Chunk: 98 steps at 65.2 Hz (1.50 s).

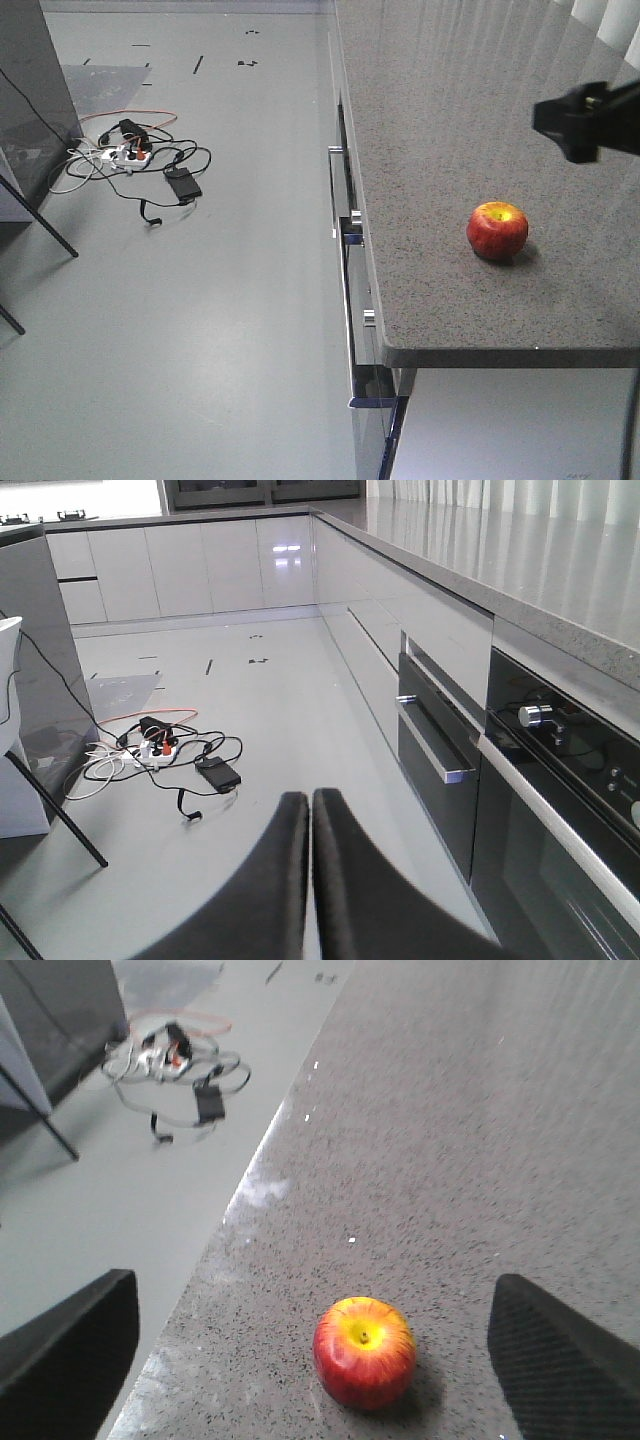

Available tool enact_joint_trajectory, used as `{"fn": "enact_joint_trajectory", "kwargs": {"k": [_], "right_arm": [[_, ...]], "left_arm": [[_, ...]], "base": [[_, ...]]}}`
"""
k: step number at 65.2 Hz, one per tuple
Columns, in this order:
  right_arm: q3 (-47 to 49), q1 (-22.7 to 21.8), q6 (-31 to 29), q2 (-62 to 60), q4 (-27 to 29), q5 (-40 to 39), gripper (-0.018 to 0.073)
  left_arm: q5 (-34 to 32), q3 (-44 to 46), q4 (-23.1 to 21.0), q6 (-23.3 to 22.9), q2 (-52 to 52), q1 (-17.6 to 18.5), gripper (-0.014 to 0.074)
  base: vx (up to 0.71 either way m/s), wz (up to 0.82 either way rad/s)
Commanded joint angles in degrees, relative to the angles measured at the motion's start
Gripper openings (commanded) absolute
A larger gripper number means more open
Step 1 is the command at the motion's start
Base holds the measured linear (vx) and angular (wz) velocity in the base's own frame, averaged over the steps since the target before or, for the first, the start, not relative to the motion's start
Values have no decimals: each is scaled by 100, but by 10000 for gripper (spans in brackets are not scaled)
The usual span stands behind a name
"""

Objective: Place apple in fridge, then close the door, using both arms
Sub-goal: 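Lower the right gripper and close it around the apple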

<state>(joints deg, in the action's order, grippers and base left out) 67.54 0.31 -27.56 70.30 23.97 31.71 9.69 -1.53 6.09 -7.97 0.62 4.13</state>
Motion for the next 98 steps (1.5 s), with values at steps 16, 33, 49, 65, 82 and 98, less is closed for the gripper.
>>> {"fn": "enact_joint_trajectory", "kwargs": {"k": [16, 33, 49, 65, 82, 98], "right_arm": [[1247, -21, 94, 1897, 44, 9, 655], [1515, -34, 195, 2770, -44, -160, 648], [1636, -34, 663, 3157, -503, -361, 640], [1636, -31, 836, 3448, -663, -348, 632], [1631, -31, 848, 3828, -663, -213, 624], [1631, -31, 848, 3885, -685, -112, 572]], "left_arm": [[-410, -88, -6, -41, 94, -4, -8], [-410, -88, -6, -41, 94, -4, -8], [-410, -88, -6, -41, 94, -4, -8], [-410, -88, -6, -41, 94, -4, -8], [-410, -88, -6, -41, 94, -4, -8], [-410, -88, -6, -41, 94, -4, -8]], "base": [[0, 0], [0, 0], [0, 0], [0, 0], [0, 0], [0, 0]]}}
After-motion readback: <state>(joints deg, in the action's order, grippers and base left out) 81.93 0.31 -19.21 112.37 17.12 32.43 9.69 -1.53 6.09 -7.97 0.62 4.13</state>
